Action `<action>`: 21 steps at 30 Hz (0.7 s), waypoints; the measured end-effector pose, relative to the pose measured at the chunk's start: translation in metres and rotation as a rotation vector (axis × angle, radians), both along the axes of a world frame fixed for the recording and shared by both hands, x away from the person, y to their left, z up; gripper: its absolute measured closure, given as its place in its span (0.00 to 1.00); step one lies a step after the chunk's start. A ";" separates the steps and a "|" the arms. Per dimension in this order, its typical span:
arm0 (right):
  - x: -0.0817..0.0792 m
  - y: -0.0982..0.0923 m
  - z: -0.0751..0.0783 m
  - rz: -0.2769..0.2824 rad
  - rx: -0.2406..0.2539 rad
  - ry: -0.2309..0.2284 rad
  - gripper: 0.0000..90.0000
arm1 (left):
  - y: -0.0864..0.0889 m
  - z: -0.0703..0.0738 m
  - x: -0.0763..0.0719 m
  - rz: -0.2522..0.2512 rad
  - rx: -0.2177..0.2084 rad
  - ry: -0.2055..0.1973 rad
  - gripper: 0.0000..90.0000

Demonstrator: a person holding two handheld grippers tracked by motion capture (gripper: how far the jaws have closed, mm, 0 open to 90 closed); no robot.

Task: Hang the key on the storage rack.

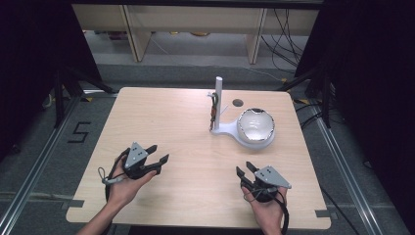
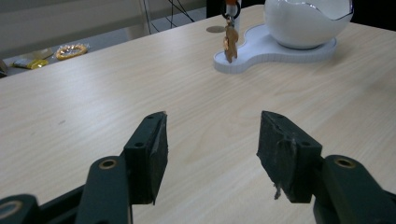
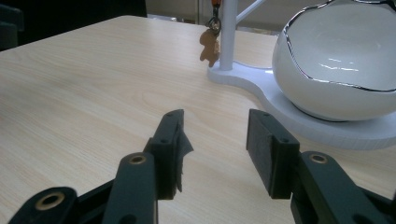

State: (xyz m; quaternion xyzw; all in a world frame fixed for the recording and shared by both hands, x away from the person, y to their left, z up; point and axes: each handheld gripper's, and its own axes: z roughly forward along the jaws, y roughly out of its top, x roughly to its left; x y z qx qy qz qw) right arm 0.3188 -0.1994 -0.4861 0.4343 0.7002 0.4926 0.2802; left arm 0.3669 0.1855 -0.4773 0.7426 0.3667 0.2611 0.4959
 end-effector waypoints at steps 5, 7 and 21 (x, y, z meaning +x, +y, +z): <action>0.001 -0.002 -0.002 0.000 -0.018 0.000 0.64 | 0.007 -0.021 -0.012 0.009 -0.014 0.004 0.45; 0.000 -0.001 -0.003 -0.006 -0.002 0.010 0.64 | 0.010 -0.027 -0.016 0.014 -0.025 -0.004 0.45; -0.001 -0.002 -0.008 -0.024 -0.004 0.046 0.64 | 0.020 -0.045 -0.027 0.041 -0.070 -0.026 0.44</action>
